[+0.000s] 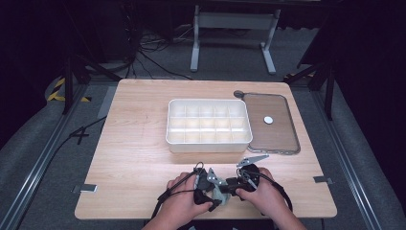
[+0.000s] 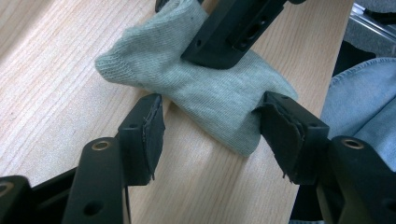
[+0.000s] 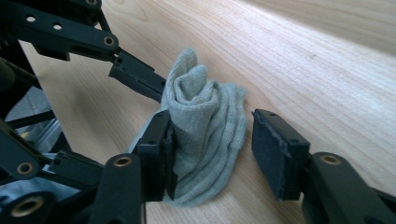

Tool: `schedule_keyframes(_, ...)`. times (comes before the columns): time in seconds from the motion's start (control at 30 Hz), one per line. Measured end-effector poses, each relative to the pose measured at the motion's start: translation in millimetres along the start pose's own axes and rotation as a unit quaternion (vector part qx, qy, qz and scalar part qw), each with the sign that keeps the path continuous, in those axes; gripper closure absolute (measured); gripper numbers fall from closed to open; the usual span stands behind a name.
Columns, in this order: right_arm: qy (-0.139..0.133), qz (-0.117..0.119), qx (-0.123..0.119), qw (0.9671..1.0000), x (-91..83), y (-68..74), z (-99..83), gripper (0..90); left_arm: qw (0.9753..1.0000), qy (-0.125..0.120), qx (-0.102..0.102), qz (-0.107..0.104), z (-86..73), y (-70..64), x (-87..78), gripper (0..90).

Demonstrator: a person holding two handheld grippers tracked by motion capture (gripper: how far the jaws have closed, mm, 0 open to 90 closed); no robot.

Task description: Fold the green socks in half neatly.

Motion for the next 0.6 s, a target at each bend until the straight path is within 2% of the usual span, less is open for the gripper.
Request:
schedule_keyframes(0.1, 0.002, 0.026, 0.013, 0.9996, 1.1, 0.9, -0.7, 58.3, 1.0, 0.0, 0.0, -0.001, -0.3, -0.1, -0.3, 41.1)
schedule_keyframes(0.2, 0.004, 0.042, 0.017, 0.9989, 0.7, 3.2, -0.1, 69.4, 0.9999, -0.005, -0.007, -0.007, -0.7, 0.1, -1.1, 42.0)
schedule_keyframes(0.33, 0.009, 0.036, 0.004, 0.9993, -0.6, 5.0, 1.2, 72.9, 0.9999, -0.005, -0.008, -0.01, -1.8, 1.0, -2.5, 42.2)
schedule_keyframes(0.4, 0.009, 0.029, -0.009, 0.9995, -1.5, 6.3, 2.2, 74.6, 0.9997, -0.011, -0.017, -0.013, -1.8, 1.9, -4.3, 41.4)
schedule_keyframes(0.6, -0.002, 0.017, -0.031, 0.9994, -7.4, 9.7, 6.2, 75.5, 0.9999, -0.012, -0.011, -0.005, -3.5, 7.4, -12.5, 41.7)
Point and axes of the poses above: each handheld gripper's, and its own axes: x roughly forward along the jaws, z roughly out of its top, y roughly to its left, the point moved 9 cm from there along x, roughly forward along the jaws, and after that the axes turned 4 degrees about y, right-handed, at the moved point
